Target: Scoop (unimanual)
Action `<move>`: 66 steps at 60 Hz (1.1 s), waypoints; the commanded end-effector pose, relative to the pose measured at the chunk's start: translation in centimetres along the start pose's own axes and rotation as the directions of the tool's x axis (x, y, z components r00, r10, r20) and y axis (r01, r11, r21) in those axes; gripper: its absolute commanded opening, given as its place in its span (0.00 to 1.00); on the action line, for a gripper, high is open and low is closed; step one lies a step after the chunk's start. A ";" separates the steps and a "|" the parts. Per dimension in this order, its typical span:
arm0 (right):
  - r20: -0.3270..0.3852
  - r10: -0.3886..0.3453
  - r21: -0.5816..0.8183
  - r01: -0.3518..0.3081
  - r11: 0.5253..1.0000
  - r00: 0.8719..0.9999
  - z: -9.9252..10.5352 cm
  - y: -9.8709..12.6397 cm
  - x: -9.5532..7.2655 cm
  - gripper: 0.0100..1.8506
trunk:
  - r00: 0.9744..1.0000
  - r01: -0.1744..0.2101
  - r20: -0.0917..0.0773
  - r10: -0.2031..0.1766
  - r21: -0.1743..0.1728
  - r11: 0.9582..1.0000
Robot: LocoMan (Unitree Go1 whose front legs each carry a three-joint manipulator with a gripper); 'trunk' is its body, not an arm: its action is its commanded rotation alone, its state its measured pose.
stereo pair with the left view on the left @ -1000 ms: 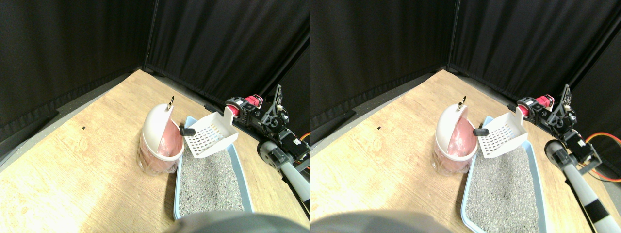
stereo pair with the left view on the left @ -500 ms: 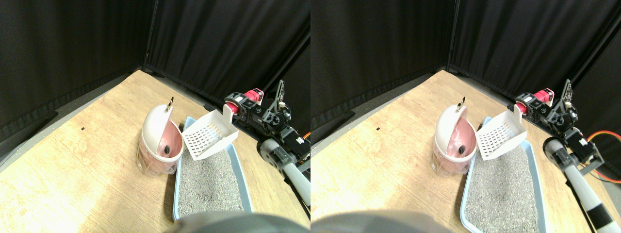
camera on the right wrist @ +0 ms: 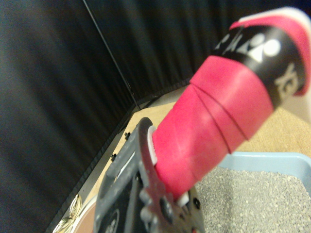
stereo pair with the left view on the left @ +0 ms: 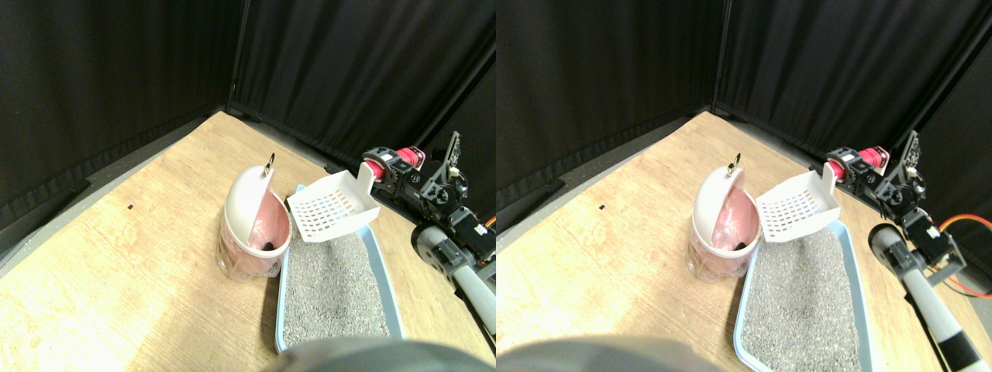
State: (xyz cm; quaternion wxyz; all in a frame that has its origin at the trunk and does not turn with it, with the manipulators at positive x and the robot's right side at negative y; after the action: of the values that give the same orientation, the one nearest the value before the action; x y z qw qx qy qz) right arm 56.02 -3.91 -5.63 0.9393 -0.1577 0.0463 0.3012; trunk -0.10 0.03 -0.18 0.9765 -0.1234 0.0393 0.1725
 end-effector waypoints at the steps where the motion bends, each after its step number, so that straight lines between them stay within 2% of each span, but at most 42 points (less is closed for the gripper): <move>1: 0.084 -0.026 0.026 0.023 0.999 0.996 -0.3 -0.8 0.0 0.02 | 1.000 0.018 -0.003 -0.018 0.012 1.000; 10: 0.127 -0.082 0.101 0.069 0.992 0.988 -1.7 -2.2 -0.8 0.02 | 0.999 0.050 -0.010 -0.050 0.038 0.998; 11: 0.157 -0.101 0.113 0.084 0.990 0.982 -2.2 -2.6 -1.2 0.02 | 0.998 0.056 -0.013 -0.055 0.043 0.998; 20: 0.184 -0.180 0.195 0.144 0.970 0.966 -4.1 -4.3 -2.5 0.02 | 0.995 0.094 -0.021 -0.093 0.069 0.993; 24: 0.182 -0.189 0.201 0.151 0.968 0.965 -4.2 -4.4 -2.6 0.02 | 0.995 0.100 -0.023 -0.098 0.072 0.992; 26: 0.182 -0.222 0.231 0.178 0.957 0.958 -5.0 -4.9 -3.5 0.02 | 0.993 0.118 -0.028 -0.117 0.085 0.989; 27: 0.182 -0.222 0.231 0.178 0.957 0.958 -5.0 -4.9 -3.5 0.02 | 0.993 0.118 -0.028 -0.117 0.085 0.989; 29: 0.194 -0.233 0.253 0.180 0.950 0.953 -5.7 -5.3 -4.0 0.02 | 0.991 0.133 -0.031 -0.131 0.093 0.987; 31: 0.194 -0.233 0.253 0.180 0.950 0.953 -5.7 -5.3 -4.0 0.02 | 0.991 0.133 -0.031 -0.131 0.093 0.987; 32: 0.187 -0.262 0.274 0.206 0.939 0.947 -6.3 -5.6 -4.5 0.02 | 0.989 0.143 -0.035 -0.141 0.097 0.985; 34: 0.189 -0.273 0.281 0.214 0.935 0.943 -6.5 -5.7 -4.7 0.02 | 0.988 0.150 -0.039 -0.147 0.101 0.983; 40: 0.180 -0.295 0.299 0.233 0.925 0.938 -7.7 -6.2 -5.5 0.02 | 0.985 0.168 -0.046 -0.164 0.111 0.979; 47: 0.173 -0.322 0.326 0.254 0.910 0.931 -8.8 -6.6 -6.3 0.02 | 0.981 0.194 -0.054 -0.188 0.123 0.973; 49: 0.174 -0.322 0.327 0.253 0.910 0.931 -9.0 -6.7 -6.4 0.02 | 0.981 0.194 -0.054 -0.188 0.123 0.973; 50: 0.181 -0.318 0.331 0.247 0.911 0.931 -9.5 -6.9 -6.6 0.02 | 0.979 0.201 -0.057 -0.195 0.127 0.971; 59: 0.148 -0.360 0.371 0.286 0.884 0.921 -11.2 -7.2 -7.5 0.02 | 0.976 0.217 -0.063 -0.210 0.136 0.967; 66: 0.137 -0.363 0.377 0.290 0.879 0.922 -12.0 -7.2 -7.8 0.02 | 0.974 0.224 -0.067 -0.217 0.139 0.965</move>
State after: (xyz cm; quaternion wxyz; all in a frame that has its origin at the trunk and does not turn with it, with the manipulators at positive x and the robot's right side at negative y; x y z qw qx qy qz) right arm 54.07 -17.73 -13.92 0.9903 0.0253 -0.0047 0.1367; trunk 0.02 -0.69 -0.50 0.9951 -0.0476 0.0638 0.0591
